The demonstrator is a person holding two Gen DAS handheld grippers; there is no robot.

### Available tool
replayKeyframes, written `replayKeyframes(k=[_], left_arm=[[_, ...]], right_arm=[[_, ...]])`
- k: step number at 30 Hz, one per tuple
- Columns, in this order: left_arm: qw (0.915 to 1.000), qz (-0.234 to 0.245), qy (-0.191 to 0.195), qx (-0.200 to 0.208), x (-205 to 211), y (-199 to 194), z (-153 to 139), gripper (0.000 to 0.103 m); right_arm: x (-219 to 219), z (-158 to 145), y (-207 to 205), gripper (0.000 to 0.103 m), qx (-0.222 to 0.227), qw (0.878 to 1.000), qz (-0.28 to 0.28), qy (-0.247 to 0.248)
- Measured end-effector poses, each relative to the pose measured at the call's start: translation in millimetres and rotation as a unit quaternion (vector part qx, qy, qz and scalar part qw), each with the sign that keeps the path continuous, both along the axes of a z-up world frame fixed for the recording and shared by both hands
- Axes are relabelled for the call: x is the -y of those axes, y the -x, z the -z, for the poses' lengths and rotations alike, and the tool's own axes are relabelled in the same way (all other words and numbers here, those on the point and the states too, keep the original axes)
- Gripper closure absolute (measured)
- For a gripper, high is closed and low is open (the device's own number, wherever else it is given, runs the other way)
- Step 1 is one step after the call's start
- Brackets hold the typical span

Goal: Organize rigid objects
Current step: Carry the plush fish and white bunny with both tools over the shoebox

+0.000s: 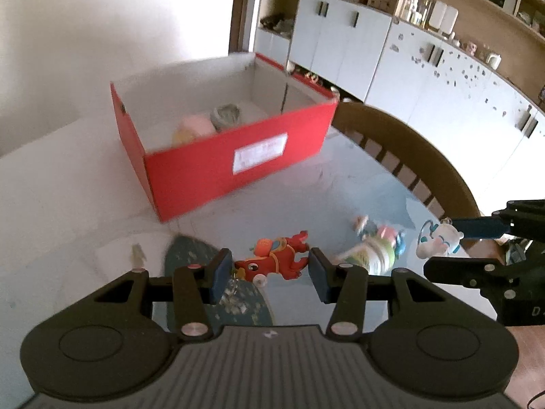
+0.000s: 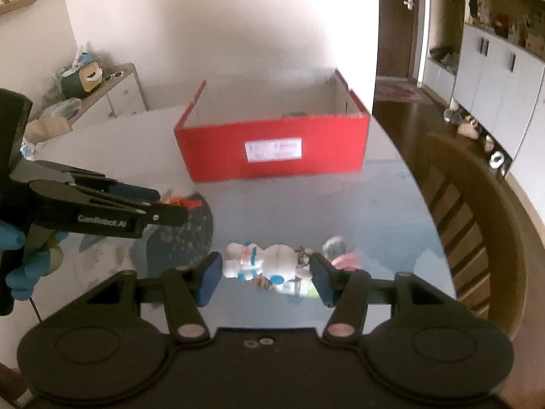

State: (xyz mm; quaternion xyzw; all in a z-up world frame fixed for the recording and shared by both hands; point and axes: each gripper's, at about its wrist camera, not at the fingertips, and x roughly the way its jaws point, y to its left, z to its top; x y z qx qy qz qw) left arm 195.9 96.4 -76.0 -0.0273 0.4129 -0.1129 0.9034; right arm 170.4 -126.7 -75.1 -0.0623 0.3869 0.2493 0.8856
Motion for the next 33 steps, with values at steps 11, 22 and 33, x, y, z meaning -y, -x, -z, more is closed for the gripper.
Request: replayKeyframes(k=[11,22,33], left_arm=[[0.9984,-0.002,-0.015,0.055,-10.0,-32.5,-57.6,0.055],[0.9923,-0.005,-0.059,0.109,-14.0,-77.4,-101.1,0.055],[0.9923,-0.028,-0.075,0.094,-19.2,-132.4,-91.7,0.054]], right_arm=[[-13.5,-48.1,-37.4,0.047,0.045,0.999,-0.017,0.0],[-32.5,-76.9,-88.4,0.047,0.079,0.997,-0.027,-0.002],[-48.6,-75.3,-140.0,0.047,0.079,0.996,-0.039,0.015]])
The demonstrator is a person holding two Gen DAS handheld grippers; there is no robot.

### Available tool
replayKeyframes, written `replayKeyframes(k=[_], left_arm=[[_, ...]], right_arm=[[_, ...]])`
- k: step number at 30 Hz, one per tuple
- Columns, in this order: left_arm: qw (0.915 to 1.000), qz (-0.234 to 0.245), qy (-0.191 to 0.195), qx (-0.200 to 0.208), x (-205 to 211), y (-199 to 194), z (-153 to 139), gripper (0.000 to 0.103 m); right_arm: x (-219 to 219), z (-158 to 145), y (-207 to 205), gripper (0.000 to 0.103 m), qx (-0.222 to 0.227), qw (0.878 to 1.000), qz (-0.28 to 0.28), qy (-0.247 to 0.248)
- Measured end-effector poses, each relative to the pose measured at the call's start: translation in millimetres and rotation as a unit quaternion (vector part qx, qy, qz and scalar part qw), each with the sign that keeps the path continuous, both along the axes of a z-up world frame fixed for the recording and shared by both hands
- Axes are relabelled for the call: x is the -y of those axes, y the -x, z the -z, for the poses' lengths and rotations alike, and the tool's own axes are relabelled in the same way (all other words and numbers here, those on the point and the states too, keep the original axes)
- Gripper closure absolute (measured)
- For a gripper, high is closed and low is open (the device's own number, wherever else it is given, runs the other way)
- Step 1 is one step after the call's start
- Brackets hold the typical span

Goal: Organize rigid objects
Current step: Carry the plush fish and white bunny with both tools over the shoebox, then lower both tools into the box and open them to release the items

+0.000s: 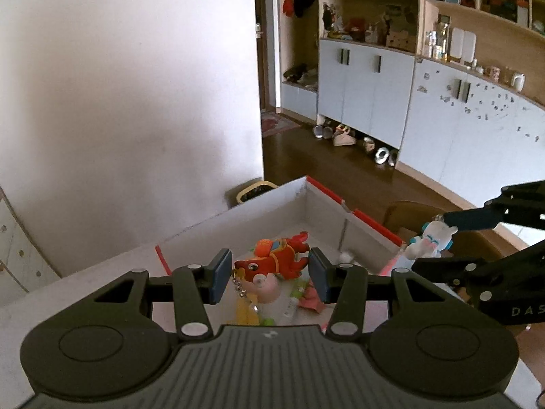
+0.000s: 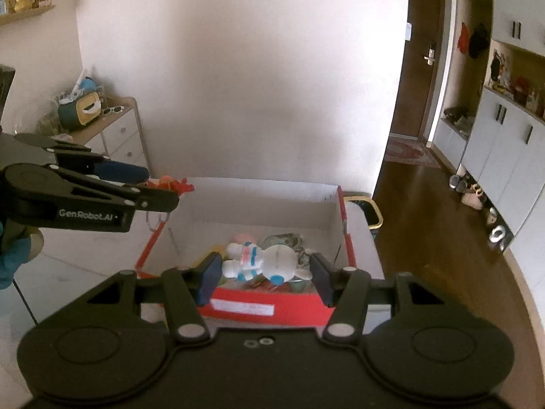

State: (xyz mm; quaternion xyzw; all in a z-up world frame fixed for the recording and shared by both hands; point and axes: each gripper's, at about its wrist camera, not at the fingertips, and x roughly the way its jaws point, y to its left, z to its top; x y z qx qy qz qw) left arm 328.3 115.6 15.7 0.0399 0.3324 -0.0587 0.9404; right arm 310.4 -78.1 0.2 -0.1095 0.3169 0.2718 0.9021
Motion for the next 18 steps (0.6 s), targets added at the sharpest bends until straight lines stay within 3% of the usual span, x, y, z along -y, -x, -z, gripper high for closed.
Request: replayKeyframes(k=[10,18], left_arm=[[0.9988,-0.027,-0.015,-0.038,-1.4,-50.3,36.4,0.054],[0.9963,-0.046,-0.014,-0.071,0.0,-86.8,68.4,0.054]], right_arm=[[-8.7,22.1,-46.8,0.047,-0.006,1.0,-0.011,0.017],[-13.5,55.5,-81.9,0.047,-0.037,0.999,-0.018,0.028]])
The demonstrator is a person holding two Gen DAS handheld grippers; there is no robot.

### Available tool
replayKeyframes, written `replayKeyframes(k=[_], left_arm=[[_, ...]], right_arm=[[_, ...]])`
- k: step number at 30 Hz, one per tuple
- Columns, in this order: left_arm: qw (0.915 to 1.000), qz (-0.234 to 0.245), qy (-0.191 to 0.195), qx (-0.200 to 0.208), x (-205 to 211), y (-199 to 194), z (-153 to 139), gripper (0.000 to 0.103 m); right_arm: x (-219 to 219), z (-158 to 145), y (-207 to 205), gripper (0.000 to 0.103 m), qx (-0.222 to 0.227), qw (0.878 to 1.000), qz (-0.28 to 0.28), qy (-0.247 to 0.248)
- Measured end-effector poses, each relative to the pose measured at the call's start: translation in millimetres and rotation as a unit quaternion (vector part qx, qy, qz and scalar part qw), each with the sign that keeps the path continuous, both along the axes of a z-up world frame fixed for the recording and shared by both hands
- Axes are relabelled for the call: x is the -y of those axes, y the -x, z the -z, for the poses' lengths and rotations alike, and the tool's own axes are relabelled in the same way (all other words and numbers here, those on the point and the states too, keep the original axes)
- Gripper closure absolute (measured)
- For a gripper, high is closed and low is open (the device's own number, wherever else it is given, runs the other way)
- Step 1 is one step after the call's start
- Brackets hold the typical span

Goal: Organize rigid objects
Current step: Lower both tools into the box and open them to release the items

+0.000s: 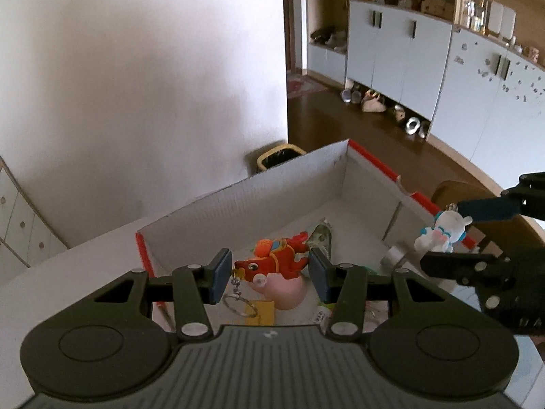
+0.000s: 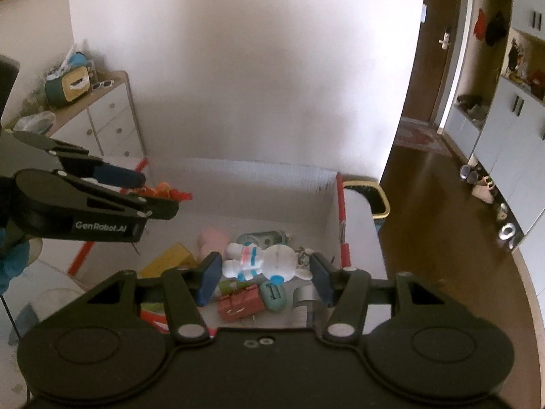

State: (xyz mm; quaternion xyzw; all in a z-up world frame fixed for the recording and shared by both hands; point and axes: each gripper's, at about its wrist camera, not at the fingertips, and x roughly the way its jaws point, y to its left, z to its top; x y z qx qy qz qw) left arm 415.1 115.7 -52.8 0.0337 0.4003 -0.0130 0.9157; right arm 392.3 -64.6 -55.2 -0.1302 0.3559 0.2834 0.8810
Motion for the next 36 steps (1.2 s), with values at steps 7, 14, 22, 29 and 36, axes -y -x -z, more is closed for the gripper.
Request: replayKeyframes(k=[7,14,22,29,36], left_arm=[[0.9995,-0.008,0.001,-0.03,4.0,-24.6,27.7,0.054],[0.9982,-0.01,-0.002,-0.059,9.3,-38.7,49.6,0.054],[0.9964,-0.014,0.002,-0.084,8.0,-42.8,62.4,0.054],[0.9943,-0.017,0.009,-0.105,7.9,-45.7,68.3,0.054],[0.9907,-0.016,0.012,-0.134,7.8,-48.4,73.4,0.054]], right_arm=[[-10.8,24.8,-19.9,0.047,-0.02,1.0,-0.007,0.021],[-27.9,45.3,-25.9,0.047,-0.029,0.998,-0.034,0.053],[-40.9,57.1,-34.6,0.047,-0.045,0.996,-0.034,0.063],[-44.8,66.7,-42.6,0.047,-0.06,0.995,-0.029,0.077],[-44.8,73.3,-49.3,0.047,-0.079,0.994,-0.02,0.077]])
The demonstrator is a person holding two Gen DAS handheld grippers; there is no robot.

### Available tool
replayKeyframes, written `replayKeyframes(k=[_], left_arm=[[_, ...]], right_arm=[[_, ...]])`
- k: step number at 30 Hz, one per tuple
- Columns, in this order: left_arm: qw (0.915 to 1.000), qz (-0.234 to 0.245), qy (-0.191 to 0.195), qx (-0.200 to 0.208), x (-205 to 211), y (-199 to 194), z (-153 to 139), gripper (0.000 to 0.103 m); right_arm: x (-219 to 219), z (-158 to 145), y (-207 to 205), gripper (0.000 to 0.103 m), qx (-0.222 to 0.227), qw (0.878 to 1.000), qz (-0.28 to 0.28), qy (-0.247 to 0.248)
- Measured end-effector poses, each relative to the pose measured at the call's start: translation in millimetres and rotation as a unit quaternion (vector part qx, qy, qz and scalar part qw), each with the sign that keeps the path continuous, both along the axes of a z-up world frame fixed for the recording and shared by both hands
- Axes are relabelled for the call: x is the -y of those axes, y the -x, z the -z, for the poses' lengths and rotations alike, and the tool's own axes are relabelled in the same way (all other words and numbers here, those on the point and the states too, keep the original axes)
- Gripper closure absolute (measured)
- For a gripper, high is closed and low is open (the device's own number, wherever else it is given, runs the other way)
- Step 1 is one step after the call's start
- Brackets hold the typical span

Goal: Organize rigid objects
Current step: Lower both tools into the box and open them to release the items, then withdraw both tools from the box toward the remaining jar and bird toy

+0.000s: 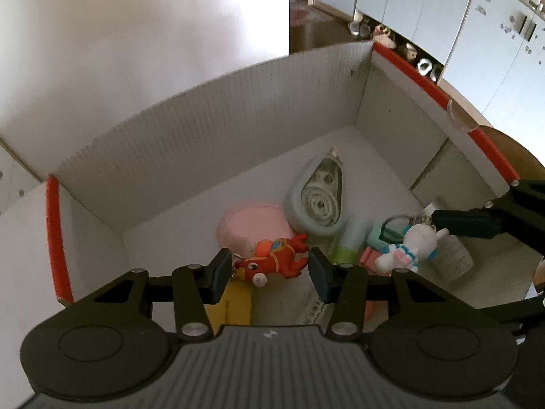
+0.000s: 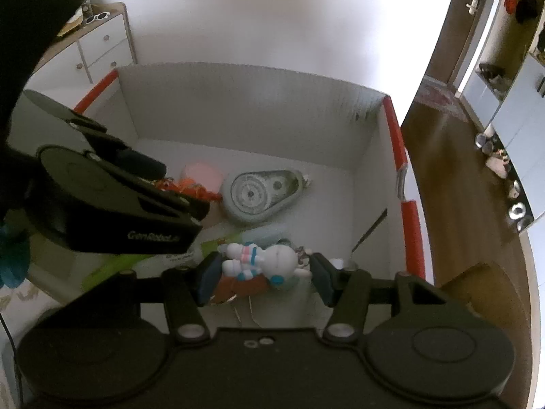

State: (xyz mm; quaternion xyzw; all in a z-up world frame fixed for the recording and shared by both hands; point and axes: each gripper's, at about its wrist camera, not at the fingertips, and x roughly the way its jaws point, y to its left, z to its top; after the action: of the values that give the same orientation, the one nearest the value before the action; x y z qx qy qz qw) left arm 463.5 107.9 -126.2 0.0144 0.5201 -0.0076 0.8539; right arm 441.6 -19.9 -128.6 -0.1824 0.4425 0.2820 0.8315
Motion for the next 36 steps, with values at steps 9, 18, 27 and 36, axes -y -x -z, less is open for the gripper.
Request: replayKeyframes(k=[9,18,27,36], left_arm=[[0.9999,0.008,-0.007,-0.008,2.9,-2.2,1.5,0.054],[0.9999,0.01,0.003,0.013,5.3,-0.5,-6.3,0.051],[0.9978,0.022,0.02,0.06,6.9,25.6,-39.2,0.04],[0.9939,0.037,0.029,0.1,10.9,62.5,-76.9,0.04]], right_arm=[[4.2,6.5,3.9,0.045,-0.003,1.0,0.005,-0.003],[8.3,-3.8,8.6,0.04,0.011,1.0,0.008,-0.013],[22.5,-35.0,25.1,0.039,0.03,0.998,0.022,-0.043],[41.9,-72.5,58.4,0.037,0.048,0.994,0.037,-0.087]])
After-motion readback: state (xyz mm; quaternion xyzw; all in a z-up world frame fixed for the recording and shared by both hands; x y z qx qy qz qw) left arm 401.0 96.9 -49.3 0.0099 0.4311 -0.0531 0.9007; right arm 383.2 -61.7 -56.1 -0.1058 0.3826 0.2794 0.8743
